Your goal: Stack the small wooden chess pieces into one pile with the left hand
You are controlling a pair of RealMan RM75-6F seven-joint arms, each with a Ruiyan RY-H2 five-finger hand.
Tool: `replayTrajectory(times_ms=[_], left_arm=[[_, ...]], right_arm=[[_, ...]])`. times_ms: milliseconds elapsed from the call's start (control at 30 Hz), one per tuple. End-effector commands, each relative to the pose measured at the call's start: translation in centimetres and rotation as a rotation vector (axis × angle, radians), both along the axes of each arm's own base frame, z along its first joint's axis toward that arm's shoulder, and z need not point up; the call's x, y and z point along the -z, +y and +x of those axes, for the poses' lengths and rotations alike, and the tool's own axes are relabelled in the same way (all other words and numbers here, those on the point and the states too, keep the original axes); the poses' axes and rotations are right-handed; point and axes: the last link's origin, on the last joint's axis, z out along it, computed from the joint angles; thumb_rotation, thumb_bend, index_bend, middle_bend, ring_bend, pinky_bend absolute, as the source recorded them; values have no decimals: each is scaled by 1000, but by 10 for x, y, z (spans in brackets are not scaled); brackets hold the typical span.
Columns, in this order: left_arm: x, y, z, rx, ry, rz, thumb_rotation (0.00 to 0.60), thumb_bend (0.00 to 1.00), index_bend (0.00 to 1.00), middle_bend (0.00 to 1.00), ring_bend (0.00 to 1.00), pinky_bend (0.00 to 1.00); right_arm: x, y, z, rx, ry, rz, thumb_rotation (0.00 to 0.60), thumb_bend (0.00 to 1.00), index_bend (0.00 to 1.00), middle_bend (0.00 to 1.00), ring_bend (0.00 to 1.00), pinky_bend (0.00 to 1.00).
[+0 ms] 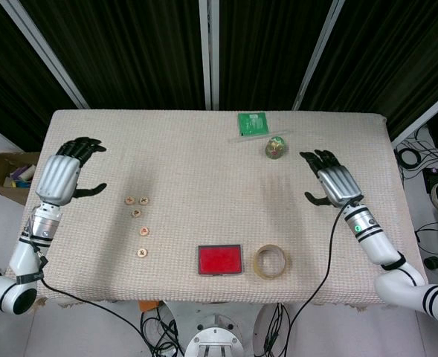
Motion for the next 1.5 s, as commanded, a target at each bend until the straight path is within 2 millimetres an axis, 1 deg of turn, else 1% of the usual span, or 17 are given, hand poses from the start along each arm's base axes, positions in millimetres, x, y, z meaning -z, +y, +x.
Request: replayTrajectory(times_ms=[33, 233, 300, 333, 400, 433, 600, 700, 800, 967, 1100, 1267, 1500], left_arm=[[1, 8, -1, -13, -7, -4, 600, 144, 284, 209, 146, 200], [5, 8, -9, -47, 19, -33, 600, 143, 284, 209, 146, 200], [10, 7, -15, -74, 46, -64, 600, 146, 305, 209, 146, 200], [13, 7, -18, -88, 61, -79, 600, 155, 336, 211, 146, 200], [24, 6, -26, -120, 102, -122, 600, 187, 395, 215, 146, 200], [30, 6, -29, -133, 119, -141, 600, 206, 409, 216, 146, 200], [65, 4, -43, -191, 159, -226, 600, 262, 419, 216, 146, 200], [81, 4, -45, -210, 138, -254, 600, 293, 438, 216, 146, 200], [94, 6, -44, -214, 132, -268, 600, 306, 438, 216, 146, 200], [112, 11, -36, -213, 129, -300, 600, 307, 437, 216, 146, 200], [125, 11, -33, -207, 139, -320, 600, 294, 435, 216, 146, 200], [133, 14, -34, -214, 161, -317, 600, 291, 430, 216, 146, 200], [134, 14, -39, -233, 170, -312, 600, 288, 435, 216, 146, 200]], right_arm=[[-1, -4, 2, 0, 0, -7, 600, 265, 0, 102, 0, 0], [-8, -4, -2, 7, 1, -20, 600, 265, 0, 103, 0, 0], [-14, -1, -4, 7, 0, -31, 600, 265, 0, 103, 0, 0], [-17, 1, -6, 6, 0, -38, 600, 265, 0, 103, 0, 0], [-25, 6, -10, 6, -2, -60, 600, 265, 0, 103, 0, 0], [-29, 9, -12, 7, -5, -71, 600, 265, 0, 102, 0, 0], [-56, 24, -19, 13, -19, -139, 600, 263, 0, 99, 0, 0], [-71, 33, -22, 14, -15, -177, 600, 263, 0, 99, 0, 0], [-80, 41, -24, 23, -16, -196, 600, 262, 0, 95, 0, 0], [-84, 49, -26, 33, -13, -200, 600, 261, 0, 89, 0, 0], [-80, 54, -33, 51, -17, -196, 600, 261, 0, 75, 0, 0], [-76, 56, -41, 72, -22, -191, 600, 262, 0, 65, 0, 0], [-79, 56, -47, 82, -33, -206, 600, 262, 0, 49, 0, 0]])
